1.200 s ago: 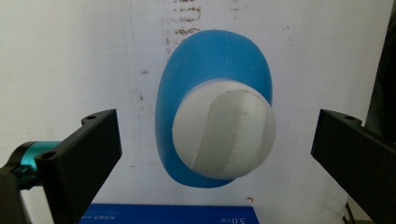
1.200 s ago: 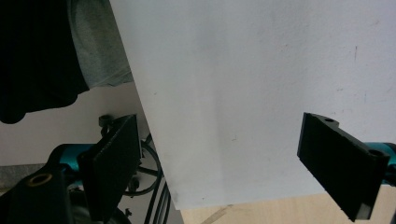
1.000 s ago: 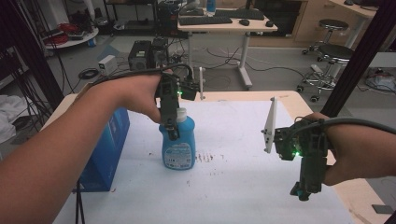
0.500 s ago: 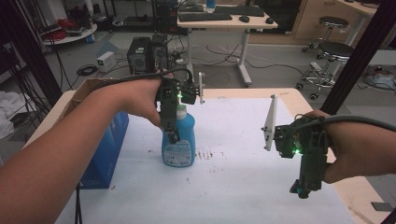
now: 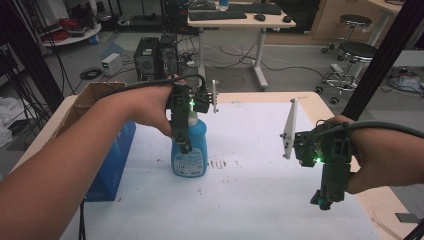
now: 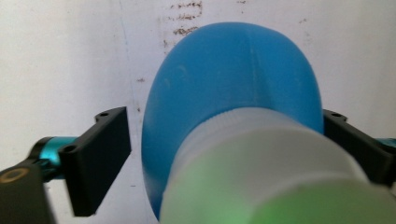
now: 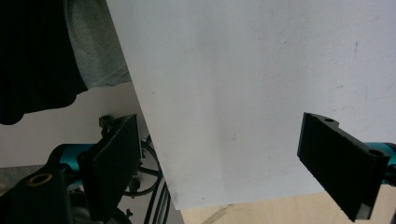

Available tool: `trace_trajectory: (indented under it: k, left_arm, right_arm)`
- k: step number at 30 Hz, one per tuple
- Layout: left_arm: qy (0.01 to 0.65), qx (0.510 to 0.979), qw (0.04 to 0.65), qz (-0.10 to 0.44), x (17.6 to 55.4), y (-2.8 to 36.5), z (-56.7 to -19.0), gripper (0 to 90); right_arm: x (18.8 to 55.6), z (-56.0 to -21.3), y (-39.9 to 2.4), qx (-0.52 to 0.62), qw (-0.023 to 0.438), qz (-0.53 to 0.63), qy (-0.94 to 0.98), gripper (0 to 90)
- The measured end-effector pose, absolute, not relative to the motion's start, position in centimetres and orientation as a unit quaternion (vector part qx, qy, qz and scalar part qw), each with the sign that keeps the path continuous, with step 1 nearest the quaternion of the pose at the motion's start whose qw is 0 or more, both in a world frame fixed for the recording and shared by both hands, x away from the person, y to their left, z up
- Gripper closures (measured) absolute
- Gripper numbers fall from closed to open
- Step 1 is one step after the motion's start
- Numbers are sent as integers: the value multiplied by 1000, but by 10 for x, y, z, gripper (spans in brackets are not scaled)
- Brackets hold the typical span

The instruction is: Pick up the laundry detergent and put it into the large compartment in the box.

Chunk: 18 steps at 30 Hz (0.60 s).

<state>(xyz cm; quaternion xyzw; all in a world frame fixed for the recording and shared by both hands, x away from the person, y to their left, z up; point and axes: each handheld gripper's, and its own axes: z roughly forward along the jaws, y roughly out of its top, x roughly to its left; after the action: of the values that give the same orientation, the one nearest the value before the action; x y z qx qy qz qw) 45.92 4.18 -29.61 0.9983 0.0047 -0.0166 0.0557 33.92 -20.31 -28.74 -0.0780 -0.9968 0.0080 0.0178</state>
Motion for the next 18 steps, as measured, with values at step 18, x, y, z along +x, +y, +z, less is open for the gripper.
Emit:
trace_trajectory:
  k: [18]
  left_arm:
    - [4, 999, 50, -16, 459, 42, -298, 174]
  right_arm:
    - [339, -289, -202, -82, 21, 11, -996, 128]
